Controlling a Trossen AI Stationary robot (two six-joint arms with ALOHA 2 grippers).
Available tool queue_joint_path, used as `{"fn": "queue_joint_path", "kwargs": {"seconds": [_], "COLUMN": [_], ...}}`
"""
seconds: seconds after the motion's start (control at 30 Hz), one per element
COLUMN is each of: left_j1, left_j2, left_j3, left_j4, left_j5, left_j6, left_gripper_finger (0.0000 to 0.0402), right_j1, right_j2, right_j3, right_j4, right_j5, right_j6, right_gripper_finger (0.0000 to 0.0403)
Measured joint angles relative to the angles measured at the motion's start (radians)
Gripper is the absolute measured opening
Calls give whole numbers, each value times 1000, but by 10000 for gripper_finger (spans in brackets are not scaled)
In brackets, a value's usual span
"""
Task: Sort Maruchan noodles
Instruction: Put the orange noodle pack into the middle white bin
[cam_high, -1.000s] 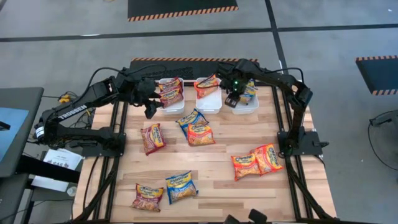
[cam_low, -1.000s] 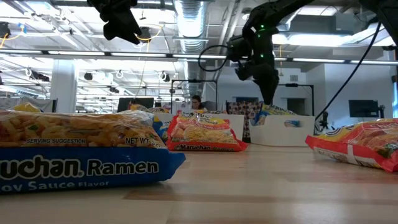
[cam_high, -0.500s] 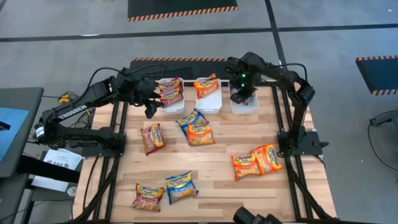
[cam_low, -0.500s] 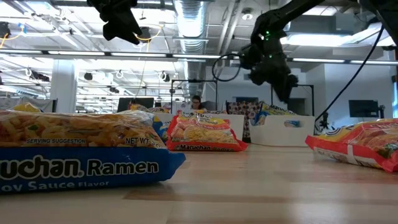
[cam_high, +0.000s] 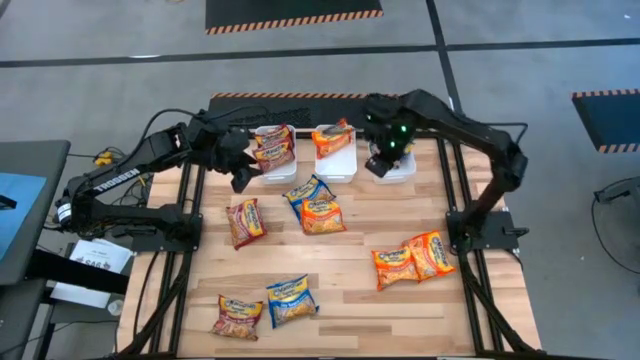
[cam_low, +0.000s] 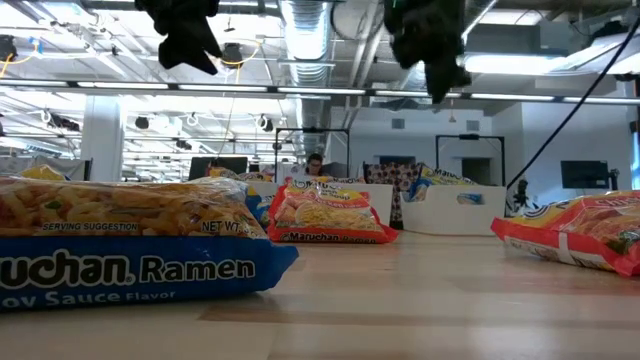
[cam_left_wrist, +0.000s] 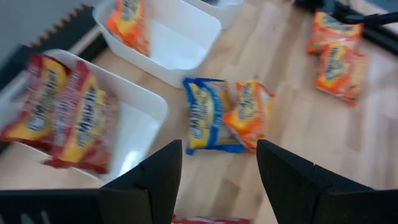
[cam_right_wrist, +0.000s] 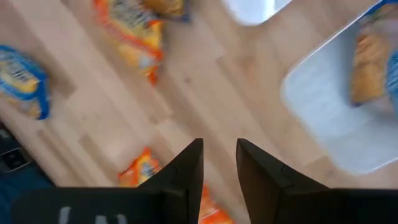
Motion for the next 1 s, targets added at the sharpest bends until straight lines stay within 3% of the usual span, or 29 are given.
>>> {"fn": "queue_joint_path", "kwargs": {"seconds": [0.13,0.4,0.57,0.7,1.0], "left_j1": [-25,-81,-108,-119,-124], "left_j2": [7,77,145,195,292], "left_j3": [0,0,0,0,0], "left_j4": [0,-1,1,12,95], "left_j5": [49,46,46,46,119], "left_j6": [-35,-25,-16,2,15], "left_gripper_finger": [194,194,194,194,194], "right_j1": [105,344,451,511,562], "right_j2": [-51,-84,-85,-85,-85], "right_j3": [0,0,-2,-2,-2], "right_j4": [-1,1,11,33,87], "right_j5": [1,13,90,138,140], "right_j6": [117,220,308,362,399], "right_gripper_finger": [119,119,119,119,119]}}
